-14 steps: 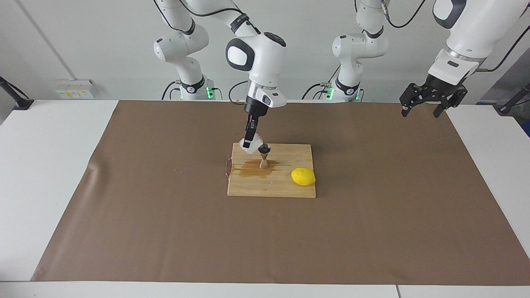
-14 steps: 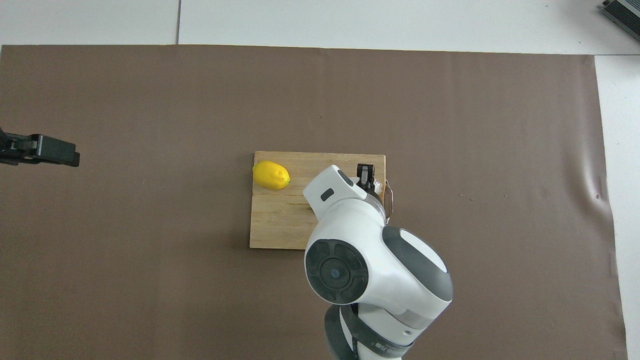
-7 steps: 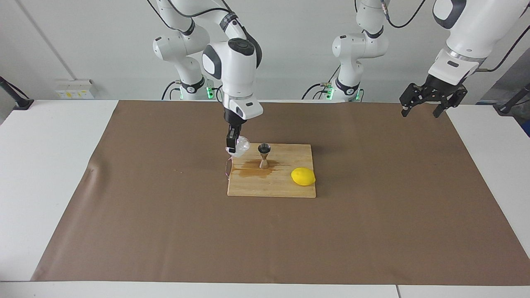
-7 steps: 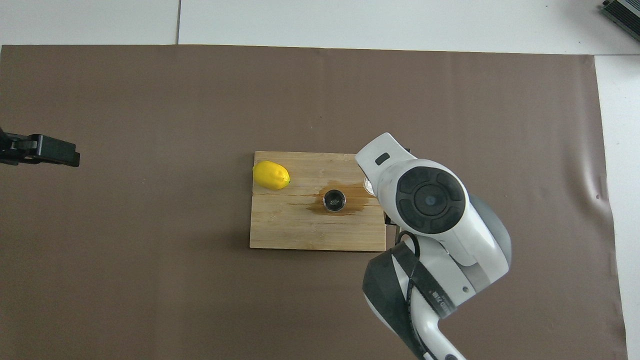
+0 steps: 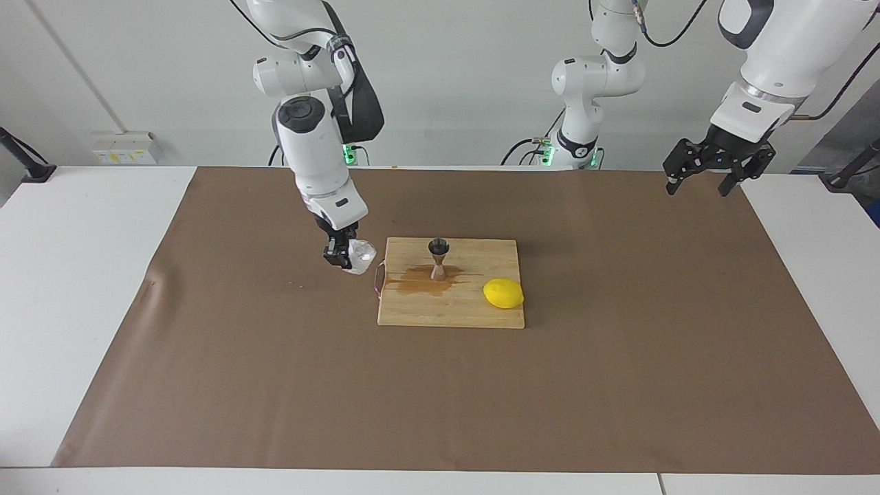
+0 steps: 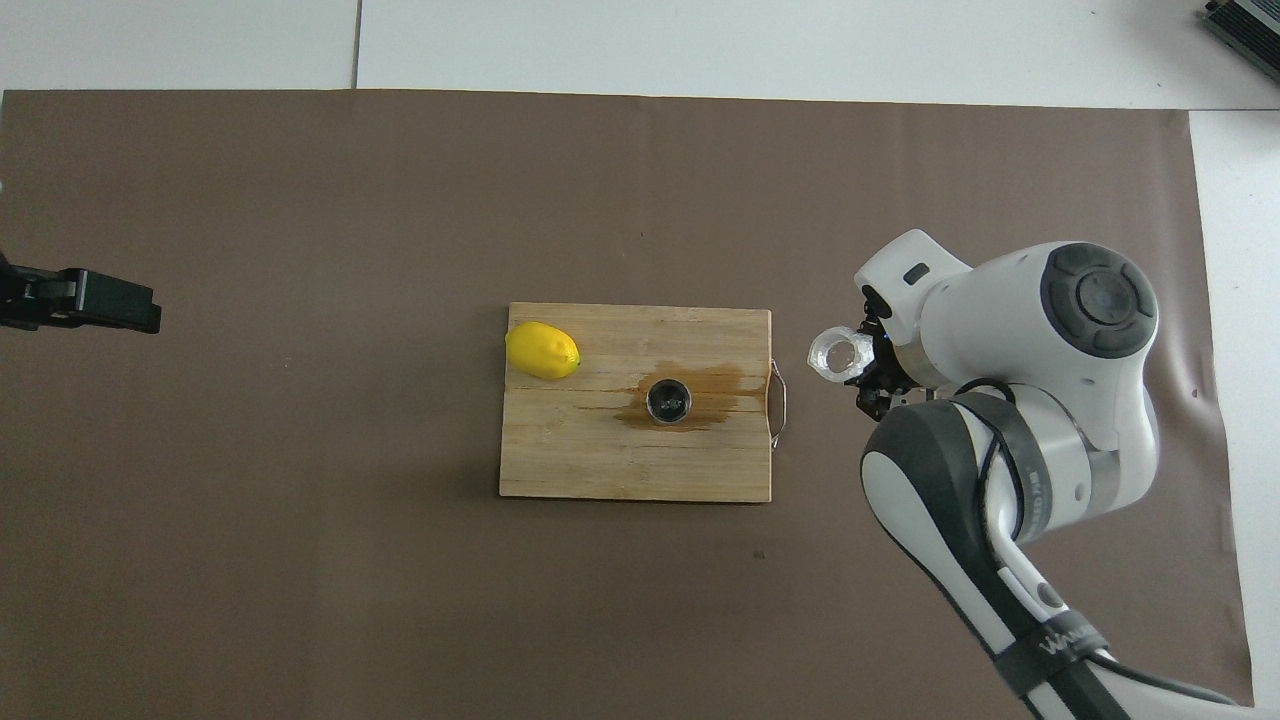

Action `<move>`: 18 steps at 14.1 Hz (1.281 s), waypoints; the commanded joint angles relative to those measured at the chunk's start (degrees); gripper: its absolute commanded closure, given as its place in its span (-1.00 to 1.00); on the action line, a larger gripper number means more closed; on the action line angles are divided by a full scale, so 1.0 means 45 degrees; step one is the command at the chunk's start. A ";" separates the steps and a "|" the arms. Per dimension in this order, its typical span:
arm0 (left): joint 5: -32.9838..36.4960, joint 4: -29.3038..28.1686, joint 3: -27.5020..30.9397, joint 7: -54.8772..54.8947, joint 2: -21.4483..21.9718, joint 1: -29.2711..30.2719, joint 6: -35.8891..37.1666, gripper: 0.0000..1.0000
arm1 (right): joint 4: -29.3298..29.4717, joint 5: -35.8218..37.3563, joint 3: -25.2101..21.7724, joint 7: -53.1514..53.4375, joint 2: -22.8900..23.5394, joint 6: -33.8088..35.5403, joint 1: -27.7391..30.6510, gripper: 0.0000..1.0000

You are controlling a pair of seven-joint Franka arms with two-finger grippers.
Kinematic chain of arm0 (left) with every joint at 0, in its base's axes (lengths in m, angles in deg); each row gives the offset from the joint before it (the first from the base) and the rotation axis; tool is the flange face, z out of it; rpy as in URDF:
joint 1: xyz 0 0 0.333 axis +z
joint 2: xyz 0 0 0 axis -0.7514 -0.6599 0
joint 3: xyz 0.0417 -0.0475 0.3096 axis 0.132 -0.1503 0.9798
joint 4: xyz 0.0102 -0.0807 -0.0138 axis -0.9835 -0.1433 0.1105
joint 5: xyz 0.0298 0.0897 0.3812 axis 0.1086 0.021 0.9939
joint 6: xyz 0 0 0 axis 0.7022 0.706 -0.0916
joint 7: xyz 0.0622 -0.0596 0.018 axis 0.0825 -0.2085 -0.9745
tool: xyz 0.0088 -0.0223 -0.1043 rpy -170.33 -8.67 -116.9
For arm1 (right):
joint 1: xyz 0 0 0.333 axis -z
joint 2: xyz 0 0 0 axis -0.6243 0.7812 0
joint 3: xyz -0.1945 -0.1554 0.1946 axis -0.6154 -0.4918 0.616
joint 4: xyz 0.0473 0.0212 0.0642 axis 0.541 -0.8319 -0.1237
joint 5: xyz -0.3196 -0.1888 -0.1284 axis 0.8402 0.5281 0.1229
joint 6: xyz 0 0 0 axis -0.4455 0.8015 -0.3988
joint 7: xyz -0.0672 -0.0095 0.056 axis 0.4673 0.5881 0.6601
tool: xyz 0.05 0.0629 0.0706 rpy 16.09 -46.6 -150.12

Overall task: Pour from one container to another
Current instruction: 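Carry the white cup back to its spot with the right gripper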

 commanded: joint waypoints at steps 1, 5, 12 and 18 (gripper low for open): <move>0.0243 -0.0120 -0.0006 -0.0049 0.0069 -0.0074 -0.0084 -1.00 | -0.0919 -0.1492 0.0139 -0.2031 -0.0141 -0.0504 0.1086 1.00; 0.0243 -0.0120 -0.0006 -0.0049 0.0069 -0.0074 -0.0084 -1.00 | -0.1603 -0.2784 0.0139 -0.4047 -0.0063 -0.0581 0.1832 1.00; 0.0243 -0.0198 -0.0025 0.0846 0.0030 -0.0074 -0.0221 -1.00 | -0.2658 -0.4876 0.0120 -0.7564 0.0601 -0.1227 0.3003 1.00; 0.0263 -0.0218 -0.0025 0.0908 -0.0029 -0.0269 -0.0181 -1.00 | -0.2757 -0.4876 0.0120 -0.8620 0.1090 -0.1188 0.3707 0.81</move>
